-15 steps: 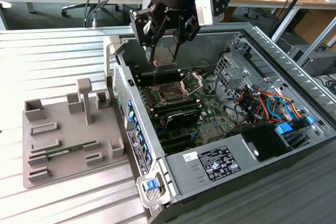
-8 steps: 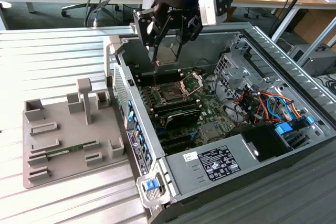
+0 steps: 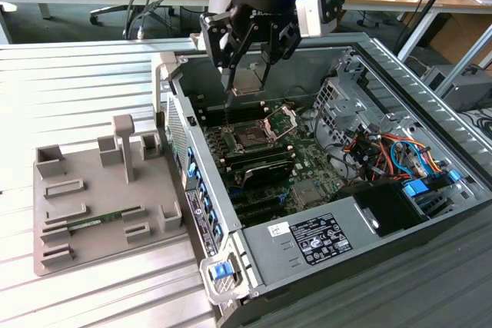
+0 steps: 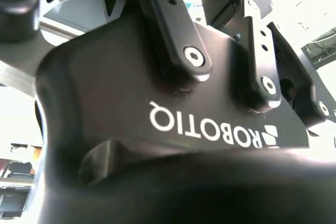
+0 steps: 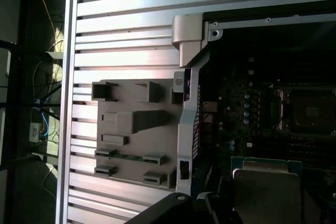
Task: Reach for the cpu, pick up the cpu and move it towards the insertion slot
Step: 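Pick up the cpu and move it towards the insertion slot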
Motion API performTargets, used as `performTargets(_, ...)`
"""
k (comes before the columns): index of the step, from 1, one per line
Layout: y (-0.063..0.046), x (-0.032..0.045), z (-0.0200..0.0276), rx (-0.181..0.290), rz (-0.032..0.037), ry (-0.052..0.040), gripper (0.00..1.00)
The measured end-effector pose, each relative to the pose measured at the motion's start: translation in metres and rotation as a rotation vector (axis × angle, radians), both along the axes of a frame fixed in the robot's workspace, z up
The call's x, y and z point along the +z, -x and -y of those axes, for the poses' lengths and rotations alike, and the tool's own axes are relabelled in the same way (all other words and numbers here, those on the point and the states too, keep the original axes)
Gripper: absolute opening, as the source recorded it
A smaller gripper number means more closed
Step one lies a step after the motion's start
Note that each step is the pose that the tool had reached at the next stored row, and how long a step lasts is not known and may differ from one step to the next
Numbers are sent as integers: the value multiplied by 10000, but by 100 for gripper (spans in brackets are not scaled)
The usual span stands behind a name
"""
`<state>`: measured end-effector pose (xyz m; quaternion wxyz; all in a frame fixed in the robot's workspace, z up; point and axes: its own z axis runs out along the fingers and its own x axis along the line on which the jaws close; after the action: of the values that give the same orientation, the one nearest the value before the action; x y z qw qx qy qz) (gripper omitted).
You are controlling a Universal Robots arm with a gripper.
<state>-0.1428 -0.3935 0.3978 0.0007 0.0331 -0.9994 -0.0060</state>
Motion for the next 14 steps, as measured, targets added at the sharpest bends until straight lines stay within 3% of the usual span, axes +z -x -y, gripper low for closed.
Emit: performTargets(14,-90,0,0,1,0,0,55)
